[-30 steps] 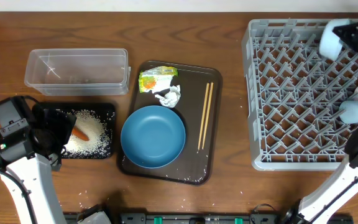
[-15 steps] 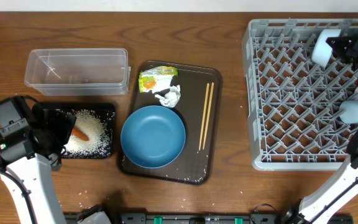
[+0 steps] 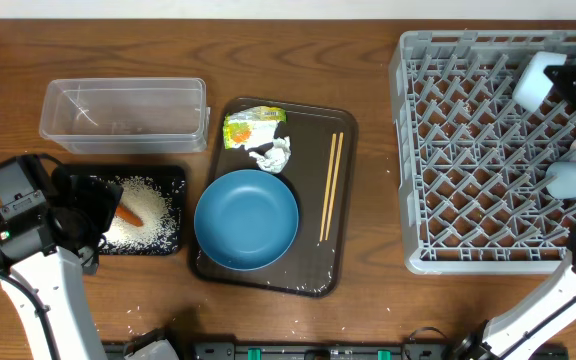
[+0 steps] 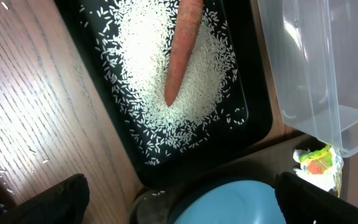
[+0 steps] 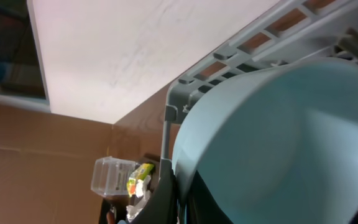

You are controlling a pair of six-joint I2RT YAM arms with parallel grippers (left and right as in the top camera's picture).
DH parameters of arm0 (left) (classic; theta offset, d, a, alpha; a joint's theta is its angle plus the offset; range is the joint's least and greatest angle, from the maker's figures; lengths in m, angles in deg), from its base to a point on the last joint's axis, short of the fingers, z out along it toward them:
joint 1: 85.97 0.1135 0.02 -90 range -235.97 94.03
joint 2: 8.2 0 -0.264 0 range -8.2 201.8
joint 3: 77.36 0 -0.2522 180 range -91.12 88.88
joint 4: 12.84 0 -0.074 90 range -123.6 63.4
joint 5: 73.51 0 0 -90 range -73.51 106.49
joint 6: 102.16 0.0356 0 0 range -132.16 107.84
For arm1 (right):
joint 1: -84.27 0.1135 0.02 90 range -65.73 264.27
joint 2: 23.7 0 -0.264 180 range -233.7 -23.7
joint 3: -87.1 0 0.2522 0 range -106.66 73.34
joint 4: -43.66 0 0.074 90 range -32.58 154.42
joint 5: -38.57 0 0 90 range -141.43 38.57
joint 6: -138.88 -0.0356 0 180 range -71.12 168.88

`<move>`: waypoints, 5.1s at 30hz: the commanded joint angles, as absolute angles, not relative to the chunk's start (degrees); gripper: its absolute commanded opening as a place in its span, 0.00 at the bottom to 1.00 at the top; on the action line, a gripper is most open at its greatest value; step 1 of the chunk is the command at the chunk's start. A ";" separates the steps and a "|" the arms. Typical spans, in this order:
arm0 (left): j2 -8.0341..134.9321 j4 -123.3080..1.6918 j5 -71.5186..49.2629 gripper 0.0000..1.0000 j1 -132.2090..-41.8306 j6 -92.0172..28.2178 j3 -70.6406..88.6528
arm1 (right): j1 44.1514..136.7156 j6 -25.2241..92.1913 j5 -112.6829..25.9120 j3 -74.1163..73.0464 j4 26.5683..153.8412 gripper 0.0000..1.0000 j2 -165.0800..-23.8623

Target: Sort waste into correct bins and load items into the dishwasher rack

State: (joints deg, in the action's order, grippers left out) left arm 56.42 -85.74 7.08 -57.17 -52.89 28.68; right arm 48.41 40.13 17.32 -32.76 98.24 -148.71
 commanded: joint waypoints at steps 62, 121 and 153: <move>56.53 -85.91 8.04 0.97 -56.93 -53.40 27.52 | 138.60 52.78 -39.11 -10.16 112.31 0.99 -125.89; 56.53 -85.91 8.02 0.97 -56.93 -53.40 27.52 | 121.53 42.31 -32.47 -48.63 123.68 0.01 -126.63; 56.53 -85.93 8.02 0.97 -56.93 -53.40 27.52 | 62.84 33.70 29.37 -15.45 77.10 0.01 -135.18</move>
State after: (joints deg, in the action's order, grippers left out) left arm 56.42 -85.74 7.08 -57.17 -52.89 28.68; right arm 63.08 38.55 26.33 -16.46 78.94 -133.74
